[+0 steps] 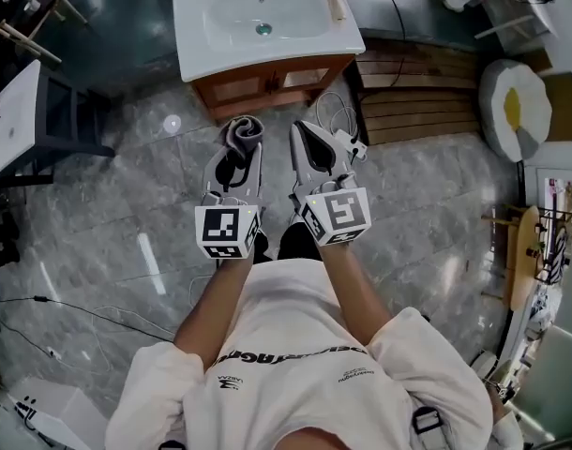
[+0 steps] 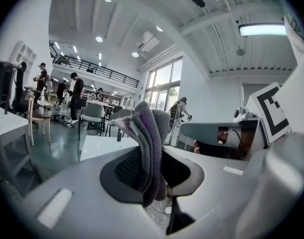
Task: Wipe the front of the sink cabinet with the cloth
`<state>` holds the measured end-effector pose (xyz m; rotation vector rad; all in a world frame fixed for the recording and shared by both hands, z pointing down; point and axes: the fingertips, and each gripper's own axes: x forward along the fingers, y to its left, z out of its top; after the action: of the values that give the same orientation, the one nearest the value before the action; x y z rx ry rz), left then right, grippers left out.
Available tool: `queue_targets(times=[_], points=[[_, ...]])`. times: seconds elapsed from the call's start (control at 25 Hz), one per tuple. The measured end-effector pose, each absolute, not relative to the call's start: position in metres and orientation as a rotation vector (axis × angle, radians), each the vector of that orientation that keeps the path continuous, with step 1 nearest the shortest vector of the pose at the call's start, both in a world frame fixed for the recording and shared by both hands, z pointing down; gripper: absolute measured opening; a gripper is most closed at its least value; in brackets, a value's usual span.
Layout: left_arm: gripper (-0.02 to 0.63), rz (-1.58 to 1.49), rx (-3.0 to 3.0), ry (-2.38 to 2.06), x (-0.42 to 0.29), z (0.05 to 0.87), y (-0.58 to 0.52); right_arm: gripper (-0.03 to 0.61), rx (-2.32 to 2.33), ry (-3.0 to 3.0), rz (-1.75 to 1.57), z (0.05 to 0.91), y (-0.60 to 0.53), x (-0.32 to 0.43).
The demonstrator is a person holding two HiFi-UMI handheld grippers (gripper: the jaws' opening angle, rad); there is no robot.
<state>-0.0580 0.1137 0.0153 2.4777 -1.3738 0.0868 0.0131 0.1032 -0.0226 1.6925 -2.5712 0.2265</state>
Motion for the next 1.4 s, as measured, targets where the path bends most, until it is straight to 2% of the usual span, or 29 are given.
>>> queue_targets(times=[0.68,1.4], points=[[0.084,0.102,2.42,-1.456,-0.005,0.127,-0.004,-0.003,1.653,-2.533,0.385,0.116,-0.012,0.073],[0.084,0.143,2.347,-1.515,0.024,0.264,-0.048,-0.003,1.615,-2.527,0.415,0.243,-0.048,0.091]])
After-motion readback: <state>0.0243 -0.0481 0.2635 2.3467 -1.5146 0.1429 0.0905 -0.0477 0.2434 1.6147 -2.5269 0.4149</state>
